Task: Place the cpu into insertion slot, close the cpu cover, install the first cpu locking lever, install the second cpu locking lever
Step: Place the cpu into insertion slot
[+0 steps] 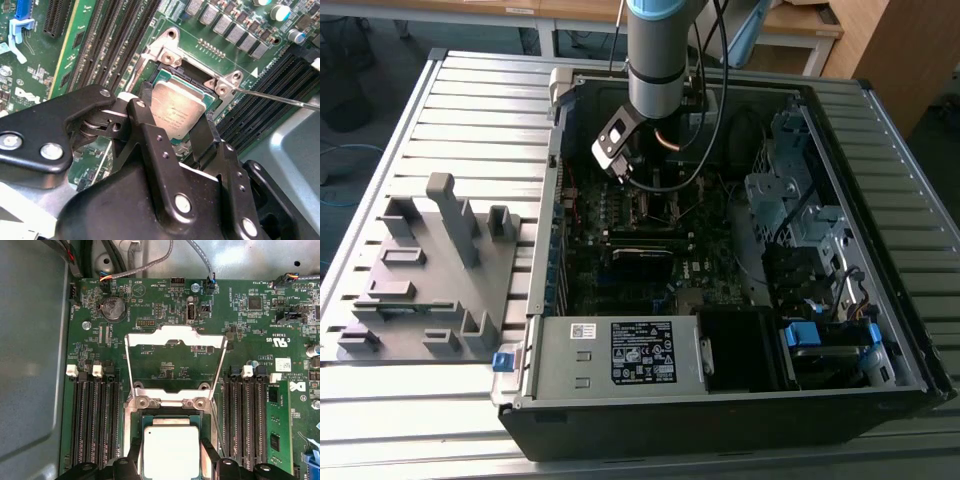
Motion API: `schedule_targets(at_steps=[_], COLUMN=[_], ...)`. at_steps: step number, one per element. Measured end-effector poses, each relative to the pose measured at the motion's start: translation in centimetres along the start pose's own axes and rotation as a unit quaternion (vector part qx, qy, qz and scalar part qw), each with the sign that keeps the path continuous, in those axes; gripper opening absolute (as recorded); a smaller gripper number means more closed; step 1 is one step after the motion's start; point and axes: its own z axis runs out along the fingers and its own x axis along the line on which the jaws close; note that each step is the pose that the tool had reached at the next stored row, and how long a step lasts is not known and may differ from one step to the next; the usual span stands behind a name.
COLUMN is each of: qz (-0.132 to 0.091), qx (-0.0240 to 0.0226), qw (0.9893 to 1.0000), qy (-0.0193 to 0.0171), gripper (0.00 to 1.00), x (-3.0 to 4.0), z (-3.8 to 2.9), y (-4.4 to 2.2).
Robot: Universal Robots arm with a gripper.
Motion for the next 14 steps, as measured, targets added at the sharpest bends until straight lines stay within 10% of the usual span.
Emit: schedule_targets(at_steps=[14], qz=[0.0], qx=[0.0], qw=[1.0], qy=[0.0], gripper=[0.54], x=[0.01], z=[0.19], y=[-0.01])
